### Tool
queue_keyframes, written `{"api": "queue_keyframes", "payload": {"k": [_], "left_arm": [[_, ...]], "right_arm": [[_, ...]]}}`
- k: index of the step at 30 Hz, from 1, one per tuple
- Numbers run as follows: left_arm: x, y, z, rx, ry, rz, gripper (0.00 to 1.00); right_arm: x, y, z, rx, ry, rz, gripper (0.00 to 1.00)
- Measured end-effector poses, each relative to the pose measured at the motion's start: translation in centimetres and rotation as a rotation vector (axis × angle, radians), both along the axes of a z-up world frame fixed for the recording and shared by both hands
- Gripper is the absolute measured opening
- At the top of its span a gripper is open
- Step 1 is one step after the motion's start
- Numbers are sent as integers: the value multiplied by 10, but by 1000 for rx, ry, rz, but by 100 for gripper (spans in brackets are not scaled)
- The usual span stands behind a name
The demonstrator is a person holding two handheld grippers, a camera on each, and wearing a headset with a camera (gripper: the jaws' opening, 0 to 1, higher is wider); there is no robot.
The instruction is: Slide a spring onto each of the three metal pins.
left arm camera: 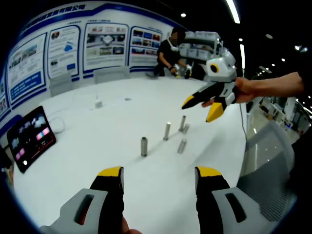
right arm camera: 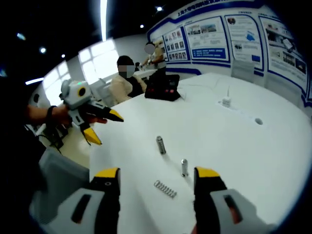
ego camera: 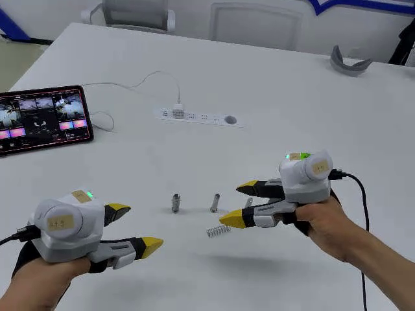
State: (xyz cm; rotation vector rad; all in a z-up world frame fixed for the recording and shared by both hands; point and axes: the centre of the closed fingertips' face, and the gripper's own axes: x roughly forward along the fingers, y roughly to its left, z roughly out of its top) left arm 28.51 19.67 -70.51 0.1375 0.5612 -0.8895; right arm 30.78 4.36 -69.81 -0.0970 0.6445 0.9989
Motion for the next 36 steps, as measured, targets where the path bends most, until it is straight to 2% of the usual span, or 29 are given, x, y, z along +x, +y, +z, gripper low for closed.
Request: {"api": "queue_keyframes", "payload": {"k": [11, 23, 36], "left_arm": [[3, -13, -3, -1, 4, -16, 61], [-3, -45, -5, 9, 10, -84, 63], [-1, -92, -19, 29, 22, -181, 60]], "right_arm": [[-17, -28, -3, 18, 6, -80, 68], [-38, -48, -1, 47, 12, -169, 73], [-60, -73, 8, 68, 0, -249, 75]]}}
